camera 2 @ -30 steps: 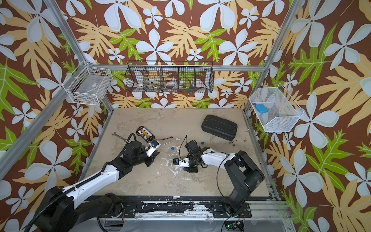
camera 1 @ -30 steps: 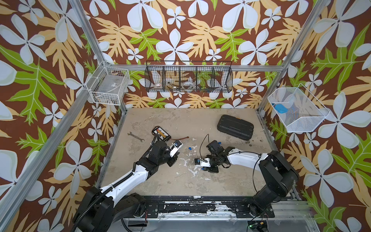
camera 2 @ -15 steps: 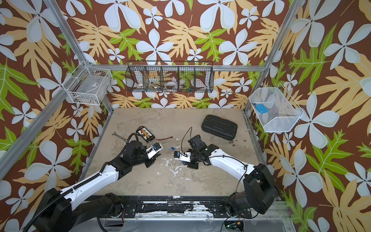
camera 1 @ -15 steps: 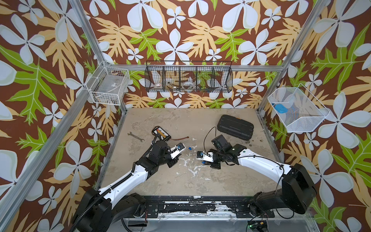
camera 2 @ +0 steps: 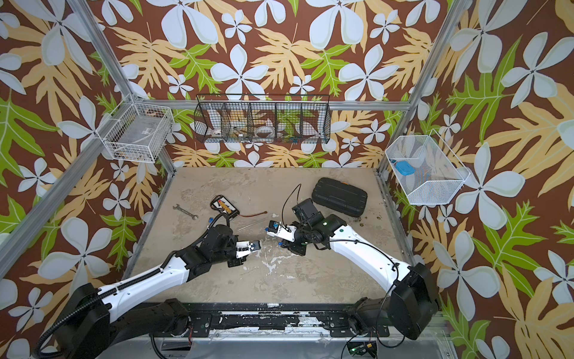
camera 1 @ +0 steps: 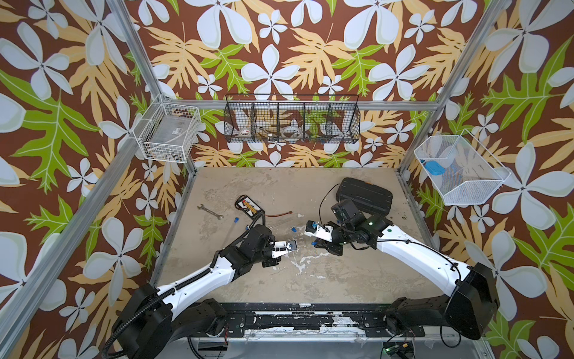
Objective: Insert stoppers into test tubes
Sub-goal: Pick up the stopper from the center of the board.
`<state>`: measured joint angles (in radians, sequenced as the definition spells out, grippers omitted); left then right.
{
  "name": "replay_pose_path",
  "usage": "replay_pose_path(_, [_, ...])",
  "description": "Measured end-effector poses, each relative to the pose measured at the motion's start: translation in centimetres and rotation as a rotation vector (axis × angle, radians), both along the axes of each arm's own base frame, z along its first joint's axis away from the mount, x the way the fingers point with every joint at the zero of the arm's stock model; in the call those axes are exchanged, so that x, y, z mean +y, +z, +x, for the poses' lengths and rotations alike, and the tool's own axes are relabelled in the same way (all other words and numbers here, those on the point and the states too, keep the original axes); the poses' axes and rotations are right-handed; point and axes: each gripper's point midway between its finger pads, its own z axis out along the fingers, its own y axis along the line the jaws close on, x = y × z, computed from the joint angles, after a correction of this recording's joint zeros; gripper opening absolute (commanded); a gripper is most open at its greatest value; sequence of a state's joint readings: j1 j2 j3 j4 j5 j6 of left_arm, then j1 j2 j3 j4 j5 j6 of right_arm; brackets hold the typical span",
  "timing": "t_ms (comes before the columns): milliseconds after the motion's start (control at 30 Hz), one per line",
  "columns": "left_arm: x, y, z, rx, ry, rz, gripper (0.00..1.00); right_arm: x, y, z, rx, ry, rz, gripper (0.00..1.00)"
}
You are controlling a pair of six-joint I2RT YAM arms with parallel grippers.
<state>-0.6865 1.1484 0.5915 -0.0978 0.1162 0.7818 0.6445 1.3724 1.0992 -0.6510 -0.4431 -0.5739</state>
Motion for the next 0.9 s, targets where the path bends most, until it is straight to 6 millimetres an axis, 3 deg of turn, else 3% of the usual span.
replay_pose_path(433, [0.0,-0.2,0.1,-0.029,-0.01,0.038,0.0,2.1,0.7,-0.7,0.025,0.048,0.015,0.13])
replay_pose_path(900, [0.2,-0.1,0.1,-0.038,-0.003,0.043,0.0,2.2,-0.5,-0.5,0.037,0.043,-0.027,0.13])
